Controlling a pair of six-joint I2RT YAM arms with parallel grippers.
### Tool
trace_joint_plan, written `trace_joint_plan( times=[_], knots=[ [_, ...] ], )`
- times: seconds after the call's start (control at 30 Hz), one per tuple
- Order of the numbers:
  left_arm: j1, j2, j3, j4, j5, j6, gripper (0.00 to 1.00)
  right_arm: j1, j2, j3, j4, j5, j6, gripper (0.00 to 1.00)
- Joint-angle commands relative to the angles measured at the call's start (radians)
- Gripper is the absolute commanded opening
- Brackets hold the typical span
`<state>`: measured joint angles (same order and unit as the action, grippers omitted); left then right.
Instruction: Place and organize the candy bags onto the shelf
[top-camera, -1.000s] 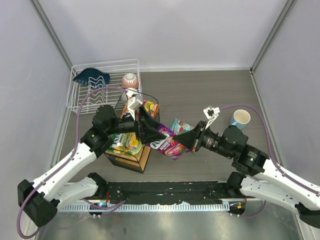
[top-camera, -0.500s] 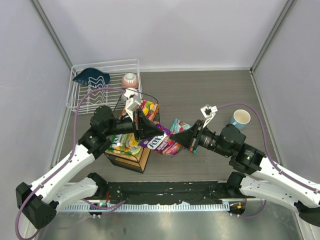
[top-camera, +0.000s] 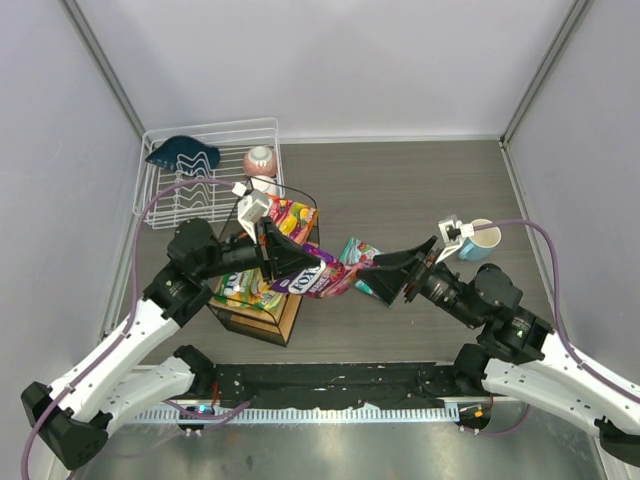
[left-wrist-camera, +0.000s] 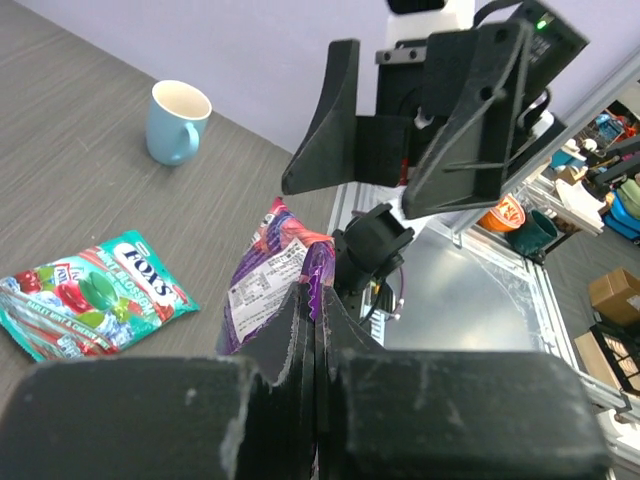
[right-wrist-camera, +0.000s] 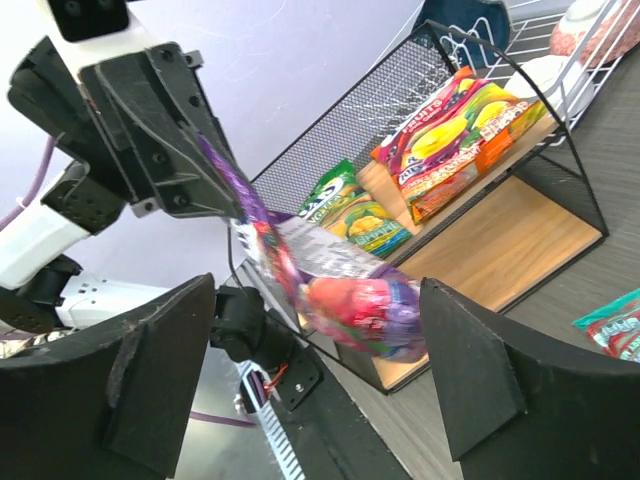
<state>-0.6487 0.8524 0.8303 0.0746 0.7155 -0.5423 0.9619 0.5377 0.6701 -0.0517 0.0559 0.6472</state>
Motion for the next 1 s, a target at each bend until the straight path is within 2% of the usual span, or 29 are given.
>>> trace_joint_plan(
  times=[0.0, 0.2, 0.4, 0.5, 0.77, 0.87, 0.97],
  knots=[
    [-0.005, -0.038, 0.078, 0.045, -0.019, -0.054, 0.00, -0.002, -0.033, -0.061, 0.047, 0.044, -0.055, 0.90],
    [-0.005, -0.065, 0.124, 0.082, -0.005, -0.125, 0.00, -0.002, -0.068, -0.174, 0.267, -0.031, -0.064, 0.93],
    [-0.005, -0.096, 0.136, 0.125, -0.001, -0.188, 0.00, -0.003, -0.087, -0.265, 0.400, -0.042, -0.075, 0.94],
    [-0.005, -0.098, 0.136, 0.132, 0.001, -0.200, 0.00, -0.002, -0.075, -0.285, 0.470, -0.117, -0.067, 0.95],
    [-0.005, -0.108, 0.052, 0.289, -0.033, -0.311, 0.00, -0.002, 0.140, -0.265, 0.700, -0.303, 0.032, 0.95],
    [-0.005, -0.118, 0.041, 0.291, -0.051, -0.309, 0.00, -0.002, 0.192, -0.267, 0.824, -0.332, 0.068, 0.94],
    [-0.005, -0.136, 0.044, 0.258, -0.077, -0.280, 0.00, -0.002, 0.196, -0.268, 0.837, -0.324, 0.071, 0.92]
  ],
)
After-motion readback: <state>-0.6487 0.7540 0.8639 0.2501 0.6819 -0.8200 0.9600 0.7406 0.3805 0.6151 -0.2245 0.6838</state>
